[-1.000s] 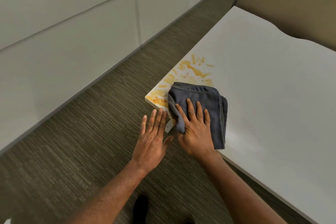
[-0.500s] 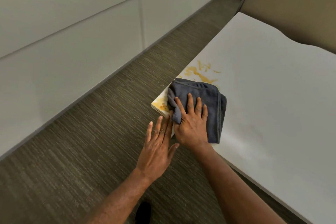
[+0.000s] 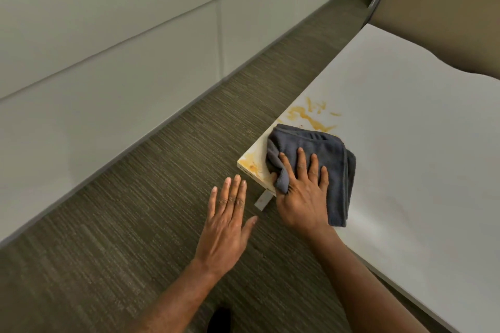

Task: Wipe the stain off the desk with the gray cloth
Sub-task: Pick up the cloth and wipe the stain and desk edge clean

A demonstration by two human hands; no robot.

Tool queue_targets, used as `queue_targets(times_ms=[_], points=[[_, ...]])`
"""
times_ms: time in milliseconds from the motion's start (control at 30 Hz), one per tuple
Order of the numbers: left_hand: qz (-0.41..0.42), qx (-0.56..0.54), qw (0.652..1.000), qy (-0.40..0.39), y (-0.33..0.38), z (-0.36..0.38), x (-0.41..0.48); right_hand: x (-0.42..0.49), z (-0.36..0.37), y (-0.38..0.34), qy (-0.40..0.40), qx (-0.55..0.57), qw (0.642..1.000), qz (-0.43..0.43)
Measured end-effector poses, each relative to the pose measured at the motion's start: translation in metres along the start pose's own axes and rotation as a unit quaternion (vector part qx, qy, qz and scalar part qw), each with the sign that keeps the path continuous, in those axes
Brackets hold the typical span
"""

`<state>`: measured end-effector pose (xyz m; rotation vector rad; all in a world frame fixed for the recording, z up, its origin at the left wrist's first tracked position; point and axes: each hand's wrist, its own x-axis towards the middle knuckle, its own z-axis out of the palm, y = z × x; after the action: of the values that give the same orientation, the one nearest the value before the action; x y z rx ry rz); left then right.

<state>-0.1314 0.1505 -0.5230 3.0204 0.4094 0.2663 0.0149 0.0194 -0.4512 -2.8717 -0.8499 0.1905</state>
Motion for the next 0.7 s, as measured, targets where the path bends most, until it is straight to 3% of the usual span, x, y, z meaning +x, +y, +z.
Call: queue_targets(times_ms=[300,500,700], points=[[-0.017,0.004,1.0,0.004,-0.015,0.0,0.006,0.03,0.004,-0.048,-0.012,-0.013,0.999,-0.048],[-0.022,0.008,1.0,0.018,-0.018,-0.001,0.015,0.005,0.011,-0.024,-0.02,-0.029,0.991,-0.132],[-0.021,-0.01,0.999,0.025,-0.024,0.0,0.022,0.009,0.006,-0.004,0.008,0.027,0.999,-0.042]])
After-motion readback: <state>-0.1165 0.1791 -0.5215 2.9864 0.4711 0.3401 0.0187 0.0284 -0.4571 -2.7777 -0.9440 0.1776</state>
